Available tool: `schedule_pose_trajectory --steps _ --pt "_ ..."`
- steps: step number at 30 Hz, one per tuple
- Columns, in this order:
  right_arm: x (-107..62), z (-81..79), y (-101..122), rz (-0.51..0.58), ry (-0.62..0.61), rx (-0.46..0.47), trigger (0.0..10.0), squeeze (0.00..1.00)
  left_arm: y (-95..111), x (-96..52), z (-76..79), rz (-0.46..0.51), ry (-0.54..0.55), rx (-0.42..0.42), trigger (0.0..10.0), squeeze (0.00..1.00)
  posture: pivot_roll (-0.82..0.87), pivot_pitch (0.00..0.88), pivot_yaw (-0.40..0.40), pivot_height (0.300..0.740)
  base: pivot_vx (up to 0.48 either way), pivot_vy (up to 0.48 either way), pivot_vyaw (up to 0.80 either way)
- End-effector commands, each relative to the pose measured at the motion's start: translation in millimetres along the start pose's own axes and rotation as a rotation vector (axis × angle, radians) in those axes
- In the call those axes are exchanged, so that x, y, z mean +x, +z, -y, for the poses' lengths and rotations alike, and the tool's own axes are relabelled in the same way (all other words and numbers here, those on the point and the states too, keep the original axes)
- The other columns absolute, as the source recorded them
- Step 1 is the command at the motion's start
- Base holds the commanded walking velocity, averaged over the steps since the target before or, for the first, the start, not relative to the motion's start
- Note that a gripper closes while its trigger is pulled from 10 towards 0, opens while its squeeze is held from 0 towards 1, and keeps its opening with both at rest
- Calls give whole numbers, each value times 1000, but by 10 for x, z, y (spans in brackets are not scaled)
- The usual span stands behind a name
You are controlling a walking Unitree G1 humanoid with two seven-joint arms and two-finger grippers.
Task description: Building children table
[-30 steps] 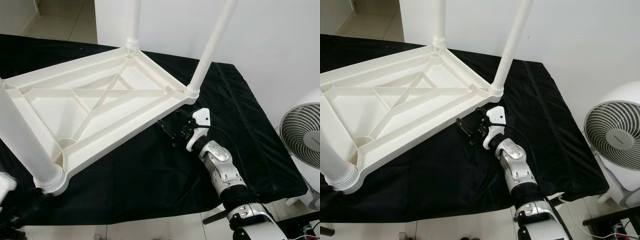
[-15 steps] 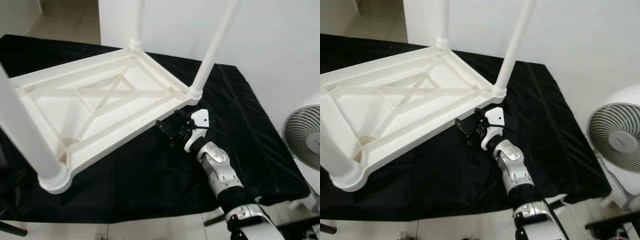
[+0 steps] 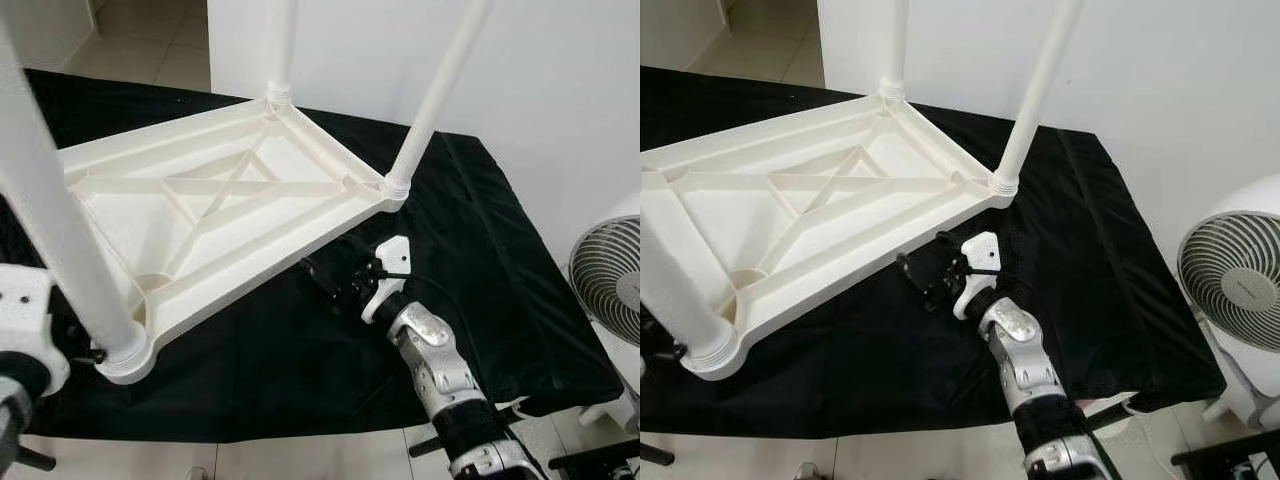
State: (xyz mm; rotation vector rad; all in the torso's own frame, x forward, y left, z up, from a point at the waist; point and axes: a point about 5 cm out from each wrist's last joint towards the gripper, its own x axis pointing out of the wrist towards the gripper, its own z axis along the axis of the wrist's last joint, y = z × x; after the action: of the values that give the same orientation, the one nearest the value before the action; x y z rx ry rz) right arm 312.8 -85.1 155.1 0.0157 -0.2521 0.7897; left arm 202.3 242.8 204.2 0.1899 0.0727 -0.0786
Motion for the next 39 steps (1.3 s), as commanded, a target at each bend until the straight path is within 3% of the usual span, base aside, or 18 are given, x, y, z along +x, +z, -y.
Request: schedule_pose_trajectory --steps 1,7,10,19,22,25,27,31,39 --pt "-51 -12 -6 -18 35 8 10000 0 -11 45 92 3 -35 -14 10000 0 233 119 -127 740 0 0 0" --pt "-183 -28 56 -58 156 -3 10000 0 -20 183 236 17 -59 -57 10000 0 219 117 -117 740 0 0 0" --pt "-381 -142 178 -138 394 0 10000 0 -19 329 485 28 -131 -107 10000 0 175 124 -82 740 0 0 0" --pt "-426 -235 227 -160 472 -8 10000 0 9 400 641 41 -165 -134 10000 0 161 130 -71 740 0 0 0" --pt "-408 -286 263 -156 512 -3 10000 0 41 456 770 55 -200 -154 10000 0 157 136 -70 740 0 0 0" --pt "-408 -286 263 -156 512 -3 10000 0 41 456 770 55 -200 -154 10000 0 157 136 -70 740 0 0 0" --pt "-298 -365 281 -141 561 9 10000 0 112 552 952 78 -249 -171 10000 0 157 141 -72 740 0 0 0" --pt "-132 -474 258 -132 605 35 10000 0 163 637 1059 98 -284 -156 10000 0 162 143 -80 740 0 0 0" --pt "70 -589 209 -124 662 47 10000 0 81 608 1004 72 -371 -44 10000 0 194 150 -116 740 0 0 0"
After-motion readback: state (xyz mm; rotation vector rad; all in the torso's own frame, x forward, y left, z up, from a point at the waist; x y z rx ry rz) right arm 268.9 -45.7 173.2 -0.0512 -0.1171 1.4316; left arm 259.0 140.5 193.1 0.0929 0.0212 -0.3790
